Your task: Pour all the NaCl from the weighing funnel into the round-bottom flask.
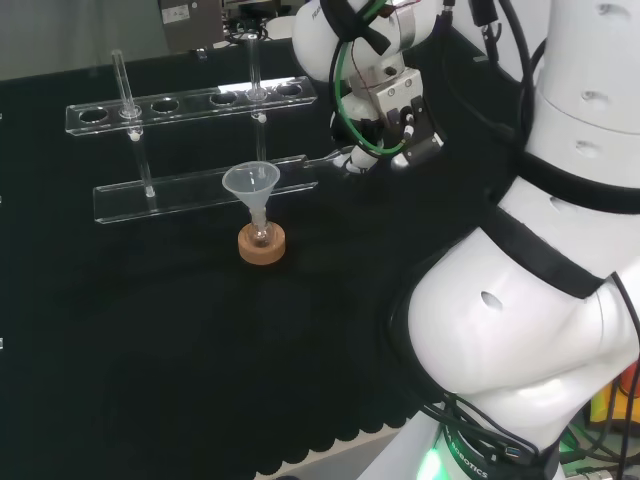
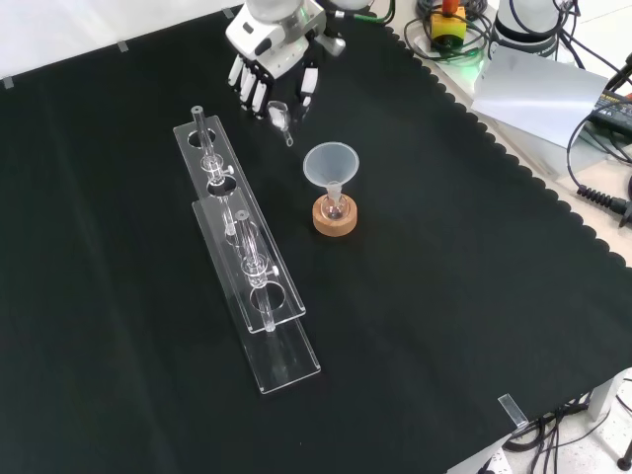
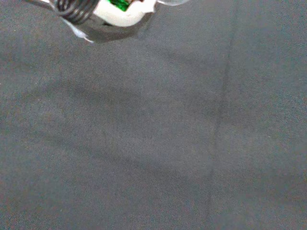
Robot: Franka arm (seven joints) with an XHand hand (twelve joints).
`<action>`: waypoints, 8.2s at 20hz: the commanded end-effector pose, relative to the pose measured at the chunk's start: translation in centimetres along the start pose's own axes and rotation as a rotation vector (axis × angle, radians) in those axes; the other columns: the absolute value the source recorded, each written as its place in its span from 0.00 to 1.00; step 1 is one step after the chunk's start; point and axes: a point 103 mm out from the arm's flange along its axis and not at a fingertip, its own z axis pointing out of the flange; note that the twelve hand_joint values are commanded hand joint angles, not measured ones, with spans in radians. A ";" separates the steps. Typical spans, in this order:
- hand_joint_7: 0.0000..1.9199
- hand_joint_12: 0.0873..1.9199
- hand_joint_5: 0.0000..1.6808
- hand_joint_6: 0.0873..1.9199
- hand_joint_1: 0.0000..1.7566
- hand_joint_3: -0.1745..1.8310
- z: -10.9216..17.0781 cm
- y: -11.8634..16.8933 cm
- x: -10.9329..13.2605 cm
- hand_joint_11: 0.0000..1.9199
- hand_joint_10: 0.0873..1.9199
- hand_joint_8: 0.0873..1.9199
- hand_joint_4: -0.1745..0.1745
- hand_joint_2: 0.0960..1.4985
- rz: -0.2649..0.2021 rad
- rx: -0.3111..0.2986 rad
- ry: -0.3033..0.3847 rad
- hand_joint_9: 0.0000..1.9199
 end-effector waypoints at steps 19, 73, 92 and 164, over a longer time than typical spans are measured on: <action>0.39 0.59 0.66 0.43 0.61 0.31 -7.7 -5.3 1.9 0.36 0.16 0.29 1.00 0.52 -0.007 0.045 -0.105 0.53; 0.38 0.59 0.66 0.43 0.61 0.33 -10.7 -2.4 8.6 0.35 0.16 0.29 1.00 0.51 -0.088 0.164 -0.365 0.53; 0.38 0.59 0.66 0.44 0.61 0.33 -11.1 -2.2 8.6 0.35 0.16 0.29 1.00 0.51 -0.090 0.163 -0.403 0.53; 0.37 0.59 0.66 0.44 0.61 0.34 -13.4 -2.0 12.5 0.36 0.15 0.29 1.00 0.51 -0.087 0.134 -0.843 0.53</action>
